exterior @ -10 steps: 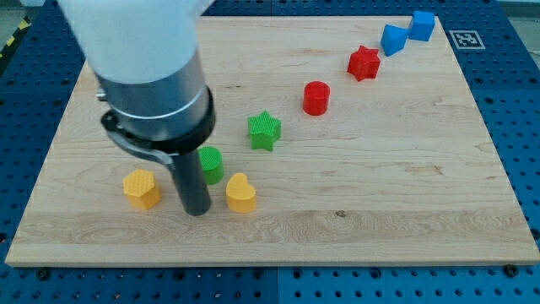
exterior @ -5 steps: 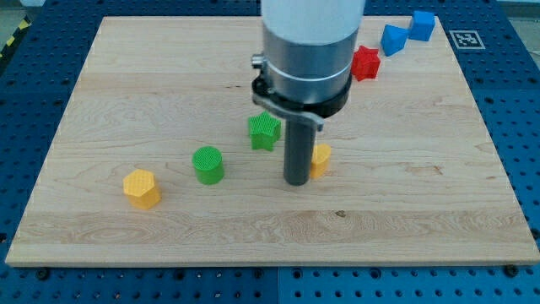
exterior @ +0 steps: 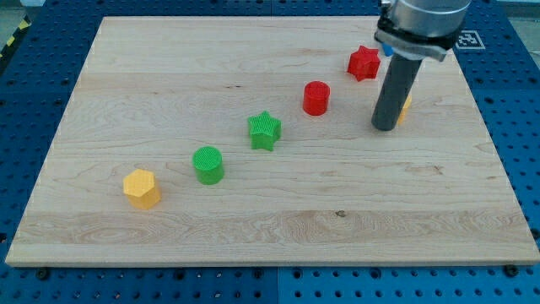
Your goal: Push the yellow heart parallel to the red circle
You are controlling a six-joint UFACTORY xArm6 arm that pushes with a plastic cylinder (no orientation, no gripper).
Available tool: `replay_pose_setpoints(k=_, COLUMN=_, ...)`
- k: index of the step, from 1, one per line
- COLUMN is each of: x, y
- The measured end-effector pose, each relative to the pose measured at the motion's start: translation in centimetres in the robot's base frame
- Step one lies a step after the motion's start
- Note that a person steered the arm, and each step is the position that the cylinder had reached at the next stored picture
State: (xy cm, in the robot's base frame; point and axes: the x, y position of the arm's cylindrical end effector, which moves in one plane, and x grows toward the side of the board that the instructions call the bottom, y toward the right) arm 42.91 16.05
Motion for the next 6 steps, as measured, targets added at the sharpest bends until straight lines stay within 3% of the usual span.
replay_pose_setpoints(k=1, x=2.4, y=0.3)
replay_pose_setpoints(k=2, x=10.0, y=-4.0)
replay_pose_setpoints(k=3, x=15.8, y=-11.3)
replay_pose_setpoints(k=4, x=18.9, y=-17.5)
replay_pose_setpoints(k=6, x=18.4, y=-37.2)
